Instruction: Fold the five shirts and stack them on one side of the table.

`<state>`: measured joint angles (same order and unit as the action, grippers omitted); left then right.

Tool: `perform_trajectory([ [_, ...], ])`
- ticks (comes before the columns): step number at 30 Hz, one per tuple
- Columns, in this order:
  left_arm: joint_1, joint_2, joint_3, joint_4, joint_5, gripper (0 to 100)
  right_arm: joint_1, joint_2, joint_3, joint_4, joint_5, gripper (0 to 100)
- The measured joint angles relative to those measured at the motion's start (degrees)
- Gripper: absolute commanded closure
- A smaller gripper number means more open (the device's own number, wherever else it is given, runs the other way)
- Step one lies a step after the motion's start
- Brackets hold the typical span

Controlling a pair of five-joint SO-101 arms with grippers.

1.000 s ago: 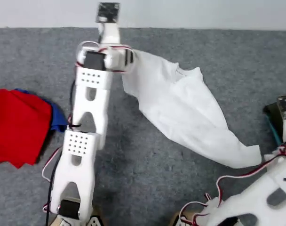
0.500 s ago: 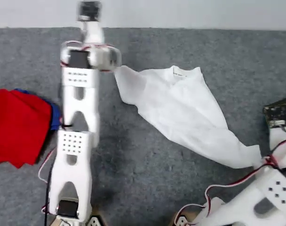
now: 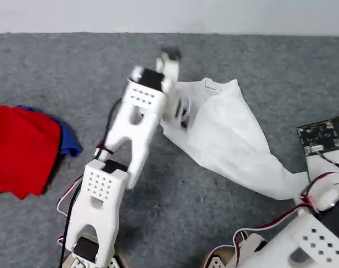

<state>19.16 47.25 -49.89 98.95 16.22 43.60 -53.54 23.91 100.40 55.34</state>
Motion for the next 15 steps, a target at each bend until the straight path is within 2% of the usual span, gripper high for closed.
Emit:
perform_trajectory([
  [3, 0.88, 0.00, 9.05, -1.23, 0.18, 73, 0.00, -0.18, 0.00, 0.00, 1.49, 70.3],
  [6, 0.88, 0.26, 9.93, -3.60, 2.81, 73, 0.00, -0.18, 0.00, 0.00, 2.02, 70.3],
  [11, 3.60, 3.16, 4.66, -4.13, 4.57, 73, 0.00, -0.18, 0.18, 0.00, 2.02, 70.3],
  [15, 9.67, 5.36, -4.31, -1.58, 4.57, 73, 0.00, -0.26, 2.46, 0.00, 2.02, 70.3],
])
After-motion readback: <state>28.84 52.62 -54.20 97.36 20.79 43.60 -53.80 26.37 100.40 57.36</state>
